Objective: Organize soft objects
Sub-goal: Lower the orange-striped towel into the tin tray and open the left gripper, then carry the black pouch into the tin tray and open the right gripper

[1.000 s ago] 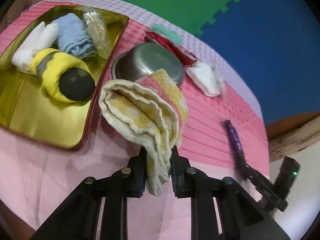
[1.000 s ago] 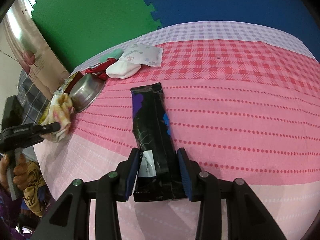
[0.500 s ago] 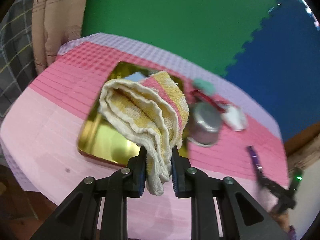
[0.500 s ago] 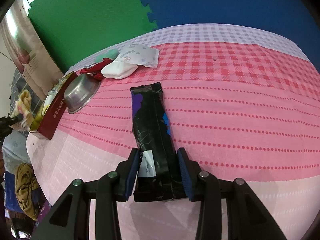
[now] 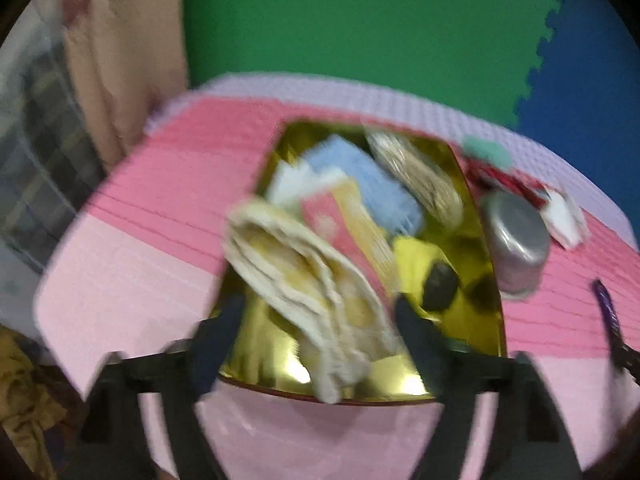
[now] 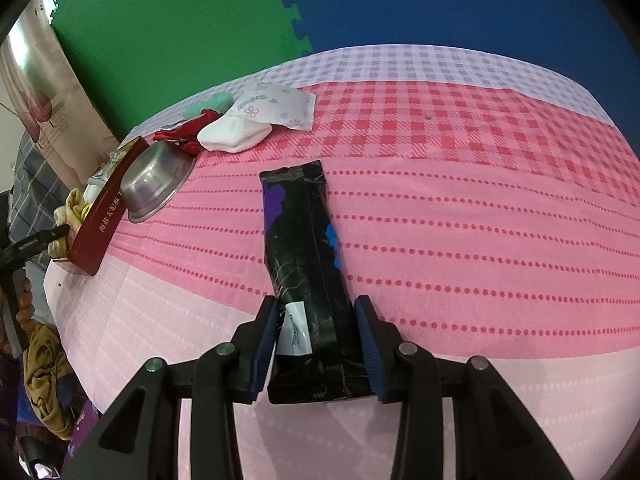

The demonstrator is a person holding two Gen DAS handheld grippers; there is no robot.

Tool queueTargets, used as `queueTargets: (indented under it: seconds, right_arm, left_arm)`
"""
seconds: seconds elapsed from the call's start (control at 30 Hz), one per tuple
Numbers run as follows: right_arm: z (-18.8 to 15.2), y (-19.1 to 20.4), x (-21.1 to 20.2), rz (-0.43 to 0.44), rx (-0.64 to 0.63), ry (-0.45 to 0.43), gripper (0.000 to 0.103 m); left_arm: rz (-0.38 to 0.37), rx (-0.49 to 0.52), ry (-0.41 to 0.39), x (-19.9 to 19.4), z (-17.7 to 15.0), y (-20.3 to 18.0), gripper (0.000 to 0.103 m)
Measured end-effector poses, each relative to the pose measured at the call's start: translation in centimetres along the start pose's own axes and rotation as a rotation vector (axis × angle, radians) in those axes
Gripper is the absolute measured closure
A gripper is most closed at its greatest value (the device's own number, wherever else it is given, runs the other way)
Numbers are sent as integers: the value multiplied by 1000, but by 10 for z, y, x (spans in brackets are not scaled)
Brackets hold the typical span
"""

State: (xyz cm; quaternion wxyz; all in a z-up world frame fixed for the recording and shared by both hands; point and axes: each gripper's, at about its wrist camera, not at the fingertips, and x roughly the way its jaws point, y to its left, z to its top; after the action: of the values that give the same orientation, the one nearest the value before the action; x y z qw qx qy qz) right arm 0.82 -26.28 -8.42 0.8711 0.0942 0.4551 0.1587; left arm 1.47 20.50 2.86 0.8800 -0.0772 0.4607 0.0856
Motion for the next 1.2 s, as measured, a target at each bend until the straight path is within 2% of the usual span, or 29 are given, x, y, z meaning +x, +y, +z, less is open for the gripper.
queueTargets:
  seconds: [0.13,0.17,0.27,0.47,0.6,0.63,0.67,0.77,0.87,1.0,1.1,1.2]
  right_arm:
    - [1,-4,0,18,21,0,64]
    - [1,-6,-1,22,26,-1,64]
    - [-2,-7,-5,42,56,-4,64]
    - [-11,3,-20,114,107,-9,64]
    - [-6,28,-40,201,105,-32,65]
    - [-3,36,-44,215,99,-37,67]
    - [2,48,-49,247,93,-39,74]
    - [16,79,-56,313,77,-50,74]
    - [31,108,-55,278,9,-65,74]
    - [36,123,-43,270,13,-34,74]
    - [41,137,-52,314,9,-62,74]
    - [59,167,-59,338,-36,-93,74]
  left_arm:
    - [117,-4,-166,-35,-4,-2,1]
    - [136,-8,-203,-46,-6,-3,1]
    - [124,-37,-251,-72,-13,-4,1]
    - [47,-134,-279,-113,-44,-8,1]
    - [45,-155,-296,-129,-72,-13,1]
    - [47,-155,-296,-131,-78,-13,1]
    - [47,-154,-294,-131,-83,-13,1]
    - [53,-144,-282,-129,-95,-16,1]
    - [45,-140,-276,-125,-97,-15,1]
    - [16,-142,-270,-121,-100,-12,1]
    - [13,-148,-272,-121,-100,-8,1]
    - [-2,-162,-269,-122,-99,-7,1]
